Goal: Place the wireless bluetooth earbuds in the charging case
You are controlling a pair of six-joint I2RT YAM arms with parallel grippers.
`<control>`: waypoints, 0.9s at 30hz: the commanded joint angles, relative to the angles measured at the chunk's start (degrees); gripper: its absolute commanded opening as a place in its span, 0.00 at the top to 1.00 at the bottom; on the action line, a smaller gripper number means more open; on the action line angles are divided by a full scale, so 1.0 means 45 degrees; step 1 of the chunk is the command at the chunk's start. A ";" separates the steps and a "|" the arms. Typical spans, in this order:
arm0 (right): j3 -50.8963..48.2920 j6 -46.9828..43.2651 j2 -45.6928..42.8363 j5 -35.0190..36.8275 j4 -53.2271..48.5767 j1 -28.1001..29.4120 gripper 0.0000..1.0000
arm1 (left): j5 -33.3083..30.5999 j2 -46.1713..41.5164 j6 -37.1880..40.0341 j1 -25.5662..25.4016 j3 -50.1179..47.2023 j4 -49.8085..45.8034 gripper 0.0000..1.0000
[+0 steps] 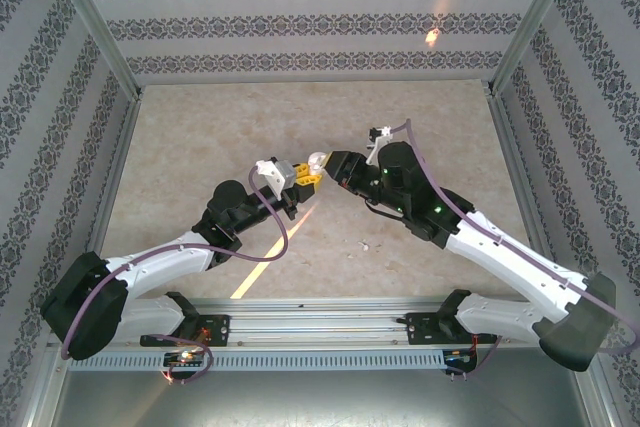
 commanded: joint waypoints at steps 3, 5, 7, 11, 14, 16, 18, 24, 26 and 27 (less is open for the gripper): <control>0.0854 -0.0844 0.0484 -0.0075 -0.1456 0.0075 0.73 | -0.0131 -0.0180 0.0177 -0.0175 0.0558 0.1168 1.00; 0.1048 -0.1000 0.0580 -0.0061 -0.1706 0.0093 0.72 | -0.0131 -0.0189 0.0162 -0.0175 0.0561 0.1112 1.00; 0.1228 -0.1158 0.0602 -0.0018 -0.1910 0.0078 0.70 | -0.0096 -0.0230 0.0176 -0.0175 0.0542 0.1000 1.00; 0.1705 -0.1617 0.0595 0.0170 -0.2553 0.0093 0.64 | -0.0136 -0.0302 0.0177 -0.0175 0.0468 0.0876 1.00; 0.2151 -0.2004 0.0604 0.0352 -0.3192 0.0089 0.62 | -0.0199 -0.0315 0.0196 -0.0175 0.0441 0.0731 1.00; 0.2679 -0.2344 0.0658 0.0582 -0.4066 0.0098 0.61 | -0.0268 -0.0324 0.0234 -0.0175 0.0433 0.0553 1.00; 0.3257 -0.2736 0.0767 0.0649 -0.4906 0.0094 0.60 | -0.0353 -0.0354 0.0346 -0.0175 0.0434 0.0298 1.00; 0.5008 -0.3669 0.1269 0.0740 -0.7314 0.0416 0.57 | -0.0842 -0.0653 0.1033 -0.0175 0.0560 -0.1032 1.00; 0.5418 -0.3817 0.1513 0.0792 -0.7851 0.0552 0.57 | -0.0883 -0.0652 0.1153 -0.0175 0.0590 -0.1201 1.00; 0.5615 -0.3841 0.1662 0.0798 -0.8131 0.0582 0.58 | -0.0884 -0.0620 0.1181 -0.0175 0.0610 -0.1251 1.00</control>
